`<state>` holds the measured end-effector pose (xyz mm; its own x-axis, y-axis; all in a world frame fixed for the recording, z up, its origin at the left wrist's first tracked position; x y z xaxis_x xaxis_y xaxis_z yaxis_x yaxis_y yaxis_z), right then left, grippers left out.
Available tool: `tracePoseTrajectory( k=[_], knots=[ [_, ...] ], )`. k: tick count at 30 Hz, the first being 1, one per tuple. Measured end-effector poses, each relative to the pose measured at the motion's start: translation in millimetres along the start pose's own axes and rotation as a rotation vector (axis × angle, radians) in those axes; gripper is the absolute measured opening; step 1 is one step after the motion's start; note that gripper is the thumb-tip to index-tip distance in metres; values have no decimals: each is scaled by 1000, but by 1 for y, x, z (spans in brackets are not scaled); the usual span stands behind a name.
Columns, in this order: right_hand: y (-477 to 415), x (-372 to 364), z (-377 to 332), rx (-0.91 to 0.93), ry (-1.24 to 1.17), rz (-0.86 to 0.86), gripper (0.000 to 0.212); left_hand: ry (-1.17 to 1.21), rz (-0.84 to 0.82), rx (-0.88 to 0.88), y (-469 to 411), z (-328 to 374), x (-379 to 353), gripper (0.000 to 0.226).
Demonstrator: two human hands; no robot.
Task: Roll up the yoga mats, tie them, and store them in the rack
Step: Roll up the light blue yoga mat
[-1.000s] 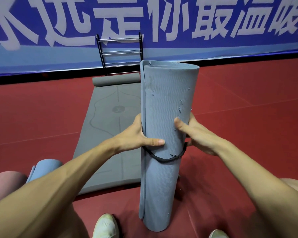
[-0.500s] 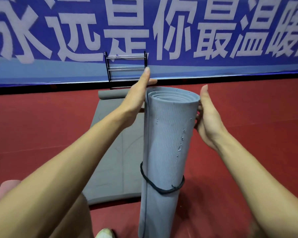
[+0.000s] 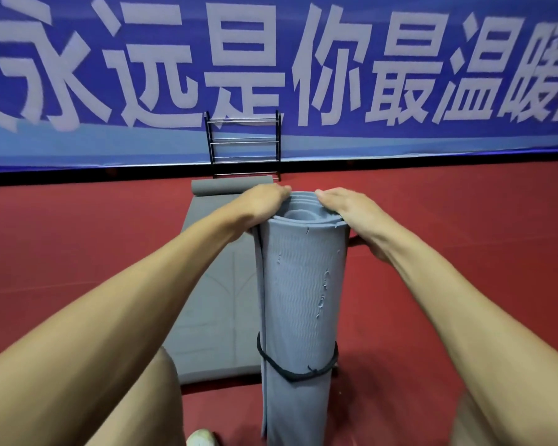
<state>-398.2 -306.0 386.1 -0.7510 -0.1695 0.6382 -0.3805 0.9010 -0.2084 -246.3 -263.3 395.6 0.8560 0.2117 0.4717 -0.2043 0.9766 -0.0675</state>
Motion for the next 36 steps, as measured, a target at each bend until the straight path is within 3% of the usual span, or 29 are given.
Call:
tracePoseTrajectory(
  k=[2,8,12,14,18,21,27,31,36],
  knots=[
    [8,-7,0,23,-24,4,28,53,11,20,5,-13,1,26],
    [11,-5,0,30,-80,54,27,164,64,-45,7,-15,-1,27],
    [6,0,17,-16,-163,97,29,660,-9,33,16,-22,-15,44],
    [3,9,33,-121,-226,155,43,763,-112,-4,22,-40,-25,61],
    [0,13,64,-267,-438,186,51,581,-264,51,36,-98,-56,117],
    [5,-14,79,-219,-554,106,78,454,-350,44,35,-116,-78,112],
    [43,-76,135,-278,-522,-74,137,393,-234,-14,15,-136,-85,94],
    [65,-121,172,-332,-595,-224,133,440,-159,41,12,-145,-86,97],
    [65,-132,180,-240,-636,-236,127,430,-353,207,18,-192,-102,124]
  ],
)
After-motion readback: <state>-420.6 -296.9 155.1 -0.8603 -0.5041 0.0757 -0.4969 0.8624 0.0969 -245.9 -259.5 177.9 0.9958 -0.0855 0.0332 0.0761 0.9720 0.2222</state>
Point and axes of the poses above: each hand's wrist, its own y-axis away from the middle knuckle, its own x-axis out of the back of the hand, z = x × y, the point moved 8 cm from there along -y, towards the middle knuckle, and after that the axes turned 12 degrees about y, right-handed, at the moved point
